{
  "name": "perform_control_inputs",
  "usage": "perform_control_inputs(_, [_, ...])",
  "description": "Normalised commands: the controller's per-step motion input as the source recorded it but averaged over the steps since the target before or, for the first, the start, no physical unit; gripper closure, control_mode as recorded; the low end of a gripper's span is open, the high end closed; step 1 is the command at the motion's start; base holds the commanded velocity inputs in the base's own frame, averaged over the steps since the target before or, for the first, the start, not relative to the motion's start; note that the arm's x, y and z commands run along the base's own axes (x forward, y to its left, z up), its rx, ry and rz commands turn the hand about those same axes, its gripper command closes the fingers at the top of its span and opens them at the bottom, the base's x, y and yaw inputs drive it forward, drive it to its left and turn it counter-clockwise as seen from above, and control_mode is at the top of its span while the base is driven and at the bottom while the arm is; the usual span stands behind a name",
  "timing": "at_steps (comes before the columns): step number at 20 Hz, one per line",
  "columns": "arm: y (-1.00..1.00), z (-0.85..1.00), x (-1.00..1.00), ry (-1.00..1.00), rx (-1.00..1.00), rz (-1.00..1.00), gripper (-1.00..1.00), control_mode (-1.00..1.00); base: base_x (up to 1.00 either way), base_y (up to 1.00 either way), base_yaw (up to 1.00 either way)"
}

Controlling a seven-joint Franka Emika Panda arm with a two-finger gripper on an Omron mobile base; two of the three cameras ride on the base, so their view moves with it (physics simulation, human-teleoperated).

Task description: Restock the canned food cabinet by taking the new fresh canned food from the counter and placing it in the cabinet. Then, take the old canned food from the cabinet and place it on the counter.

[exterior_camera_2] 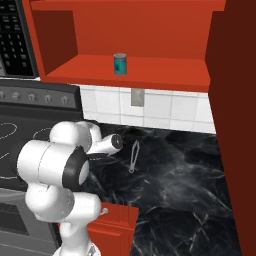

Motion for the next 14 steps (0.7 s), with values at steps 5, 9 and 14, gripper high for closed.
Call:
perform_control_inputs(5, [-0.04, -0.34, 0.0, -0.1, 0.0, 0.01, -1.0, -1.0, 0.0, 0.0, 0.0])
perform_control_inputs(9, [0.0, 0.0, 0.0, 0.0, 0.0, 0.0, -1.0, -1.0, 0.0, 0.0, 0.0])
perform_control_inputs(14, [0.0, 0.38, 0.0, -0.03, 0.0, 0.0, -1.0, -1.0, 0.0, 0.0, 0.0])
